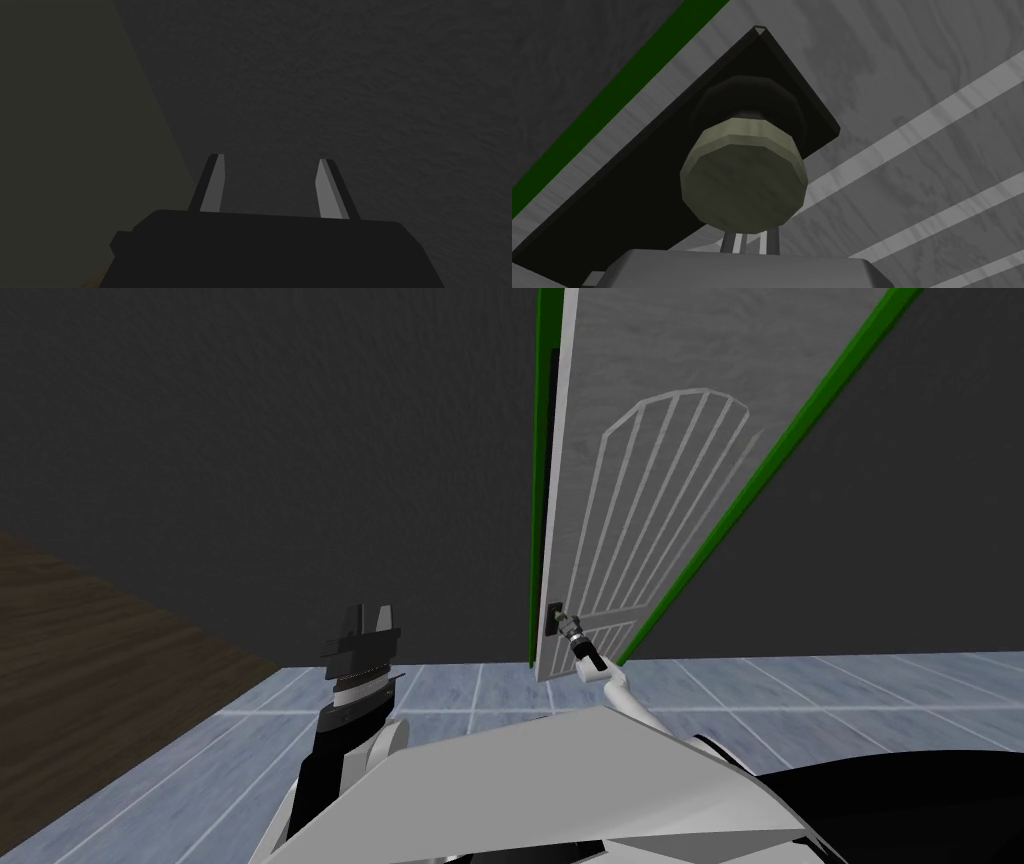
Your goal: Pull the door open
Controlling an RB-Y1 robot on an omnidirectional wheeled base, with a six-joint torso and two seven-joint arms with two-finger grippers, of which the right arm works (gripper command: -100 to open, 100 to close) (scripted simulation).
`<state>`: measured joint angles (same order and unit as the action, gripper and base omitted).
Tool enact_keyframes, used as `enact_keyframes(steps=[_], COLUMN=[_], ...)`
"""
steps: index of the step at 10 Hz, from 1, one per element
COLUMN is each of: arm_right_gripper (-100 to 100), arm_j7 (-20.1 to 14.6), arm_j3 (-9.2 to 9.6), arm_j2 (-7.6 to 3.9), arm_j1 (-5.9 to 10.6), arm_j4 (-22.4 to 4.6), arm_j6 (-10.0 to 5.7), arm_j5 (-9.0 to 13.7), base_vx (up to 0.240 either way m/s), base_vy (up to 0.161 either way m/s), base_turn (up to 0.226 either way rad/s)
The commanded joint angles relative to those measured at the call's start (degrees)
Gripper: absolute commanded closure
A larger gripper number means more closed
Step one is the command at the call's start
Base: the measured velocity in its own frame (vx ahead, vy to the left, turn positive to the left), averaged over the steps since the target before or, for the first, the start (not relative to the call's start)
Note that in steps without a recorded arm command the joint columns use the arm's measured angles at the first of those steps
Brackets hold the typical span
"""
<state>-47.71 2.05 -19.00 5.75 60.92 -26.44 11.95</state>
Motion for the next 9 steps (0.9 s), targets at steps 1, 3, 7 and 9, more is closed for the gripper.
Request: enact_keyframes(steps=[1,3,7,9], arm_right_gripper=[100,100,-100,-100], arm_j7=[-1.6,-5.49,-10.8,-14.04], arm_j3=[0.64,1.29,1.65,2.23], arm_j2=[0.25,0.1,0.89,1.42], arm_j1=[1.1,1.35,-1.78,-2.5], arm_j4=[0.81,0.62,3.86,5.32], arm_j6=[-0.44,0.25,3.07,3.9], arm_j5=[0.78,4.04,7.13,9.09], base_vx=[-0.039,-0.064,-0.091,-0.115], base_vy=[-0.026,-0.042,-0.059,-0.067], base_turn=[0.058,0.122,-0.008,0.025])
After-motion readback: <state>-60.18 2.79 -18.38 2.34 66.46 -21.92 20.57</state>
